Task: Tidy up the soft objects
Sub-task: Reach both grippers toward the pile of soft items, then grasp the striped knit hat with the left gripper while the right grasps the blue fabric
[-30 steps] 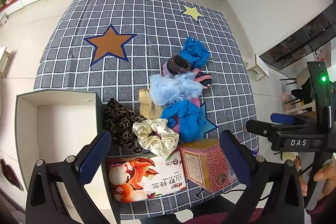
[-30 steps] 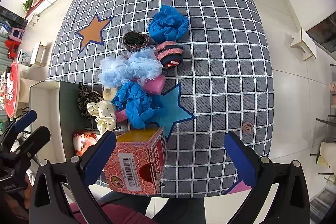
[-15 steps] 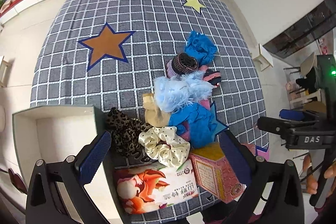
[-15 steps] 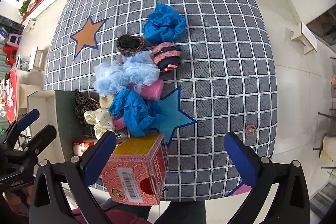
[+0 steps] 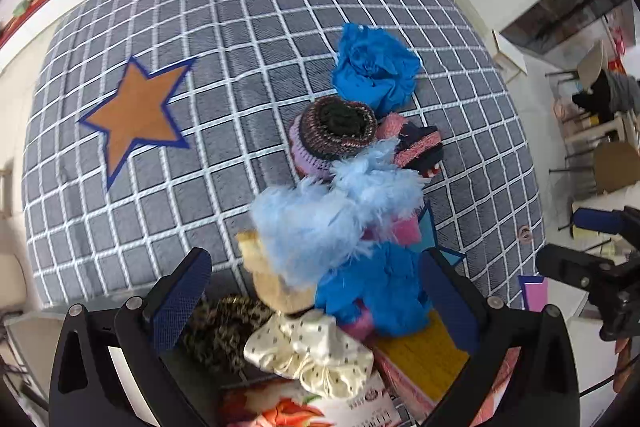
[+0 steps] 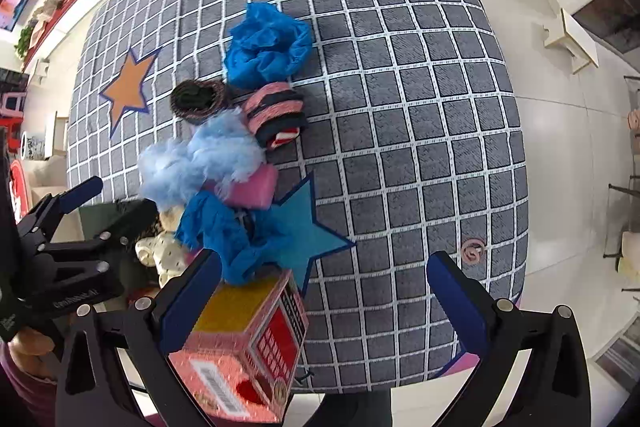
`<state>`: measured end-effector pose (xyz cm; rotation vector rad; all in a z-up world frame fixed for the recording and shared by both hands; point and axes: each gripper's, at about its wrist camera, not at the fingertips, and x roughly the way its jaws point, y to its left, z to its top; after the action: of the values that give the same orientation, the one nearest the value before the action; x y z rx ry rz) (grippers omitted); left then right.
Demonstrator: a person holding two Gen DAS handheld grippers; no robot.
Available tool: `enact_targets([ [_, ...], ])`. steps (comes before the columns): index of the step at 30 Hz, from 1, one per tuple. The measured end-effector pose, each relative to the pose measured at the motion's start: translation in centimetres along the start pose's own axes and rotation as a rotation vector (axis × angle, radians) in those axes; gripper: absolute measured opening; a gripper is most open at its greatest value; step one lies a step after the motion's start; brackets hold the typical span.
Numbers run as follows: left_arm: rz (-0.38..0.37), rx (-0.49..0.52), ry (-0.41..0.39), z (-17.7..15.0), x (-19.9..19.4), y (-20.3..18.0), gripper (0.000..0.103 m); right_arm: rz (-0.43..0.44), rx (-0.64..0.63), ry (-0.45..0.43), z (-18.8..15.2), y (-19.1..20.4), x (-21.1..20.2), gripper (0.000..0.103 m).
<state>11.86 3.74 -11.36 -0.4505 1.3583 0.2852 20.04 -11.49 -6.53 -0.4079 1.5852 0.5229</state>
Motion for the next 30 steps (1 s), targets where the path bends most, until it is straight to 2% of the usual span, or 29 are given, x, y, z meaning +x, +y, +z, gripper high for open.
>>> enact_targets([
  [7, 0.006, -0.008, -0.049, 3.0, 0.4, 0.3, 0.103, 0.005, 0.051, 0.003, 3.2, -1.1, 1.6, 0.103],
  [15, -0.017, -0.003, -0.021, 7.6, 3.7, -0.2, 0.103, 0.01, 0.098, -0.003, 6.0, -2.1, 2.6, 0.103],
  [18, 0.055, 0.012, 0.004, 8.4, 5.7, 0.4, 0.103, 0.01, 0.099, 0.009, 6.3, -2.2, 3.1, 0.103],
  [19, 0.083, 0.001, 0.005, 8.5, 6.0, 1.3, 0.103, 0.008, 0.098, 0.01, 6.4, -2.1, 3.2, 0.103],
  [22, 0.104, -0.061, -0.014, 8.6, 5.8, 5.0, 0.103, 0.01, 0.085, -0.001, 6.9, -1.9, 3.2, 0.103],
  [26, 0.225, -0.21, -0.044, 8.7, 4.6, 11.8, 0.103, 0.011, 0.069, -0.018, 8.2, -1.4, 3.4, 0.103],
  [28, 0.212, -0.274, -0.052, 8.3, 4.0, 13.9, 0.103, 0.012, 0.062, -0.025, 9.0, -1.0, 3.7, 0.103],
  [30, 0.159, -0.318, -0.068, 7.7, 3.2, 14.9, 0.103, 0.012, 0.052, -0.032, 9.8, -0.5, 4.1, 0.103],
])
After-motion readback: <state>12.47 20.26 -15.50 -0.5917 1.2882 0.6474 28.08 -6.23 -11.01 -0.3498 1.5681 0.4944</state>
